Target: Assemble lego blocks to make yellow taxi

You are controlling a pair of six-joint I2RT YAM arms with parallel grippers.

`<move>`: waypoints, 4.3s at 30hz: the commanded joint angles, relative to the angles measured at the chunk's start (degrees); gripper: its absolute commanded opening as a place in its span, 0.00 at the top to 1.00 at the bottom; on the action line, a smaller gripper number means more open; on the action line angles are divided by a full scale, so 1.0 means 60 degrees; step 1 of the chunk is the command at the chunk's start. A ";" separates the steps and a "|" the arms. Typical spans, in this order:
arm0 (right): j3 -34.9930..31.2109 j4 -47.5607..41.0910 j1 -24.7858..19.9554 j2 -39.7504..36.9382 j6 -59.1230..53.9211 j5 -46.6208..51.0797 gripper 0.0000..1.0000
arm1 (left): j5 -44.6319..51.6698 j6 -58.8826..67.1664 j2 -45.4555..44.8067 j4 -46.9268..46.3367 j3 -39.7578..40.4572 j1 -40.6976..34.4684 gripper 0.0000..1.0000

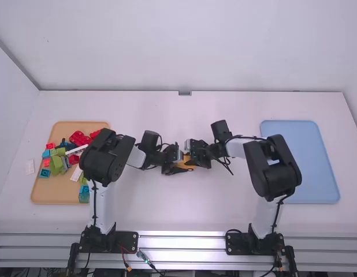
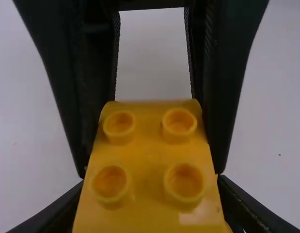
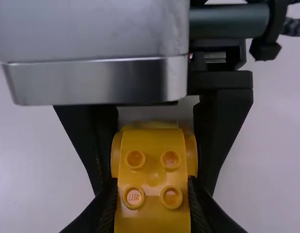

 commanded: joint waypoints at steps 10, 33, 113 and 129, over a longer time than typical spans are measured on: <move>-0.0262 -0.0073 0.0484 0.0361 0.1188 0.2040 0.90 | -0.0659 -0.0273 0.0113 -0.0087 -0.0084 -0.0036 0.40; -0.0135 0.0153 0.0590 0.0342 0.1705 0.2259 0.74 | -0.0659 -0.0273 0.0113 -0.0102 -0.0087 -0.0040 0.50; -0.0696 0.4503 0.0120 0.1308 0.3468 -0.0980 0.01 | -0.2889 -0.0379 -0.6484 -0.6342 -0.0087 0.2076 0.01; -0.0477 0.3832 0.1016 0.1191 0.3417 0.1679 0.48 | -0.2827 -0.0350 -0.6910 -0.6889 -0.0098 0.2965 0.01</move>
